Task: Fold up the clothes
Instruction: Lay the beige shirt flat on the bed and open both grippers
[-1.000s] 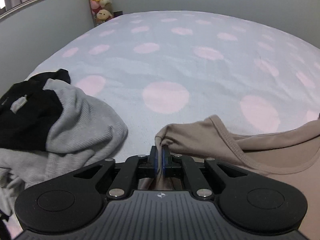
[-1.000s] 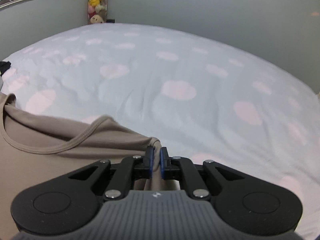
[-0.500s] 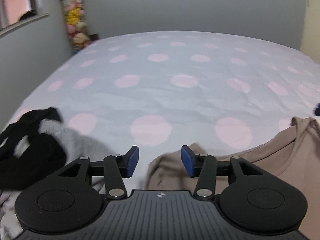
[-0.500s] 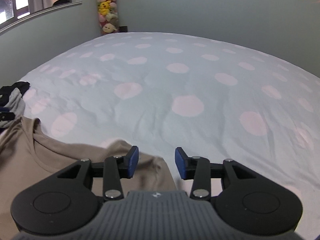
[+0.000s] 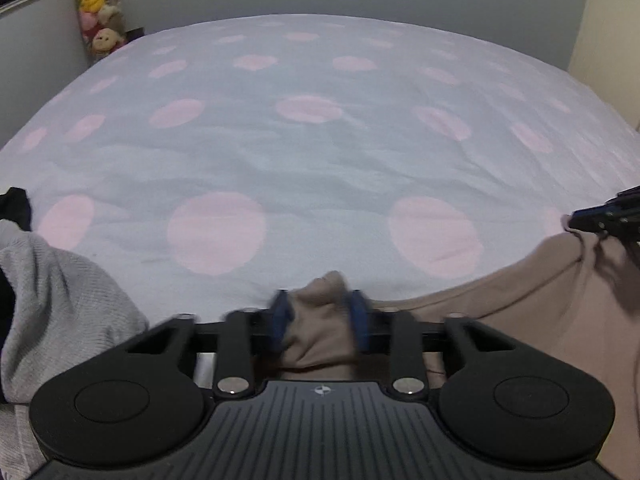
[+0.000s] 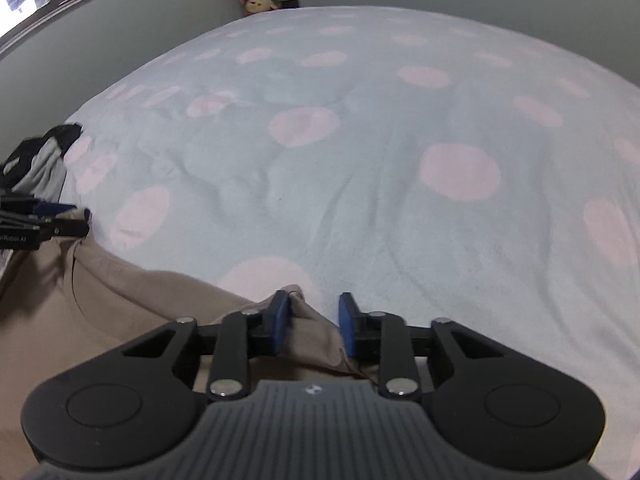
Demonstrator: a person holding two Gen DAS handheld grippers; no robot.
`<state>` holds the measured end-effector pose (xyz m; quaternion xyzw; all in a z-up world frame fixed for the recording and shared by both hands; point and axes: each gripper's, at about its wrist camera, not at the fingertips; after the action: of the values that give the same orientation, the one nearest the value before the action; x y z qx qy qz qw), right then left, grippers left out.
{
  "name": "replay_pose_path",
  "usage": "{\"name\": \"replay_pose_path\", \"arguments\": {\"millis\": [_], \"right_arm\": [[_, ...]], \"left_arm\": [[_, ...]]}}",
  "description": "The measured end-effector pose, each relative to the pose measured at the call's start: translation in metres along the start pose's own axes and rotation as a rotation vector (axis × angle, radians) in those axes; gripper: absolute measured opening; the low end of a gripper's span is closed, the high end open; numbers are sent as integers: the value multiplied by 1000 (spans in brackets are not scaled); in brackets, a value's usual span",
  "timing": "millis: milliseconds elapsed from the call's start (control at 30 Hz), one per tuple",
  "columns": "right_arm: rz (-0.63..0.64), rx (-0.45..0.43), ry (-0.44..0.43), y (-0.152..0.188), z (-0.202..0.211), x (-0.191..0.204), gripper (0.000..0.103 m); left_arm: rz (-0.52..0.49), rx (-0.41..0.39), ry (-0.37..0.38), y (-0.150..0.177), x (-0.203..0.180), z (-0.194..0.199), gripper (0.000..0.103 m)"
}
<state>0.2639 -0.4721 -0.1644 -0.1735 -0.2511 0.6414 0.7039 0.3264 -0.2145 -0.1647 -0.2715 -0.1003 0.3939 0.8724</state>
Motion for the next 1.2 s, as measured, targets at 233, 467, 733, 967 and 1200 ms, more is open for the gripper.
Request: {"name": "replay_pose_path", "arguments": {"millis": [233, 467, 733, 967, 1200], "right_arm": [[76, -115, 55, -13, 38, 15, 2], [77, -160, 96, -15, 42, 3, 2], [-33, -128, 84, -6, 20, -20, 8], [-112, -135, 81, -3, 38, -35, 13], [-141, -99, 51, 20, 65, -31, 27]], "left_arm": [[20, -168, -42, -10, -9, 44, 4], [33, -106, -68, -15, -7, 12, 3], [36, -124, -94, -2, 0, 5, 41], [60, -124, -120, 5, 10, 34, 42], [154, -66, -140, 42, 32, 67, 46]]}}
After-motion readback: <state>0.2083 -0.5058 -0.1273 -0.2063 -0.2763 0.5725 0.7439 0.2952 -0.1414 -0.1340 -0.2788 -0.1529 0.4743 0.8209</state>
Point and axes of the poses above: each gripper's, at about its wrist camera, not at the fingertips, and z roughly against the way its jaws point, x to its left, y to its underside, and after that the axes turned 5 degrees about x, right-handed
